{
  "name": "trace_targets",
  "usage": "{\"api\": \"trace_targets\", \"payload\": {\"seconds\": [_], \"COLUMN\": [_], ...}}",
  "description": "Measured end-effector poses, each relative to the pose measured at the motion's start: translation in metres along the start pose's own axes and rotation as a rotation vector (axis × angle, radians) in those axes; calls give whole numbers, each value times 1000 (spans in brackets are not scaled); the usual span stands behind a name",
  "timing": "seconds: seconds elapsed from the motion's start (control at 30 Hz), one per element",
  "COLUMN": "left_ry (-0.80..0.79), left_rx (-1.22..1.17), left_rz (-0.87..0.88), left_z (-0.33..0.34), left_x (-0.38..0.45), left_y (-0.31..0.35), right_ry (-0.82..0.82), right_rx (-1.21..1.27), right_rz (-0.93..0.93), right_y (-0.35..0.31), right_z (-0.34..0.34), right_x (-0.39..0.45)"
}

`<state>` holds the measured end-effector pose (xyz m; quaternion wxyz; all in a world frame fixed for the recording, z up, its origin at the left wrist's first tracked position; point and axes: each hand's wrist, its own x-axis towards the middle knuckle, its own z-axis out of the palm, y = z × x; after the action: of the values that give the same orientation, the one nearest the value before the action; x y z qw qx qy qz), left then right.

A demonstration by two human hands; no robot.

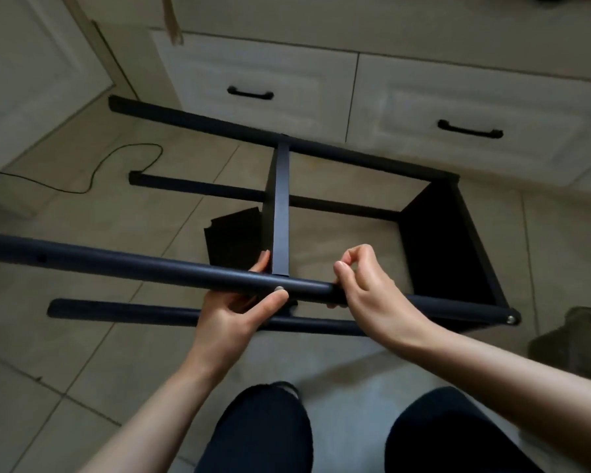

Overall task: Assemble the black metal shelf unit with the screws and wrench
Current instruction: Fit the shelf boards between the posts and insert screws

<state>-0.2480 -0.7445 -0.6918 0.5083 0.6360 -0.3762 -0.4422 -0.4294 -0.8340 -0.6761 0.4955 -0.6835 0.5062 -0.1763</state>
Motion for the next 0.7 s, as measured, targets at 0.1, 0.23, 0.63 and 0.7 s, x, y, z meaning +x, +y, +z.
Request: {"api": "trace_targets", "payload": {"seconds": [0.1,0.23,0.63,0.7], "left_ry": [2,13,2,6], "left_rx": [-47,-84,-151,-151], "left_rz": [-22,-62,-128,-138], "left_z": [3,6,13,13], "left_x": [-2,-3,-7,-7], "left_y": [-18,-31,-55,-58], "right_ry": [14,6,-16,-15], "right_rx": [-79,-109,-150,-154], "right_rz": [-8,8,32,40], "right_y": [10,18,35,35], "right_z": [3,6,13,14], "right_x": [1,3,3,3]}}
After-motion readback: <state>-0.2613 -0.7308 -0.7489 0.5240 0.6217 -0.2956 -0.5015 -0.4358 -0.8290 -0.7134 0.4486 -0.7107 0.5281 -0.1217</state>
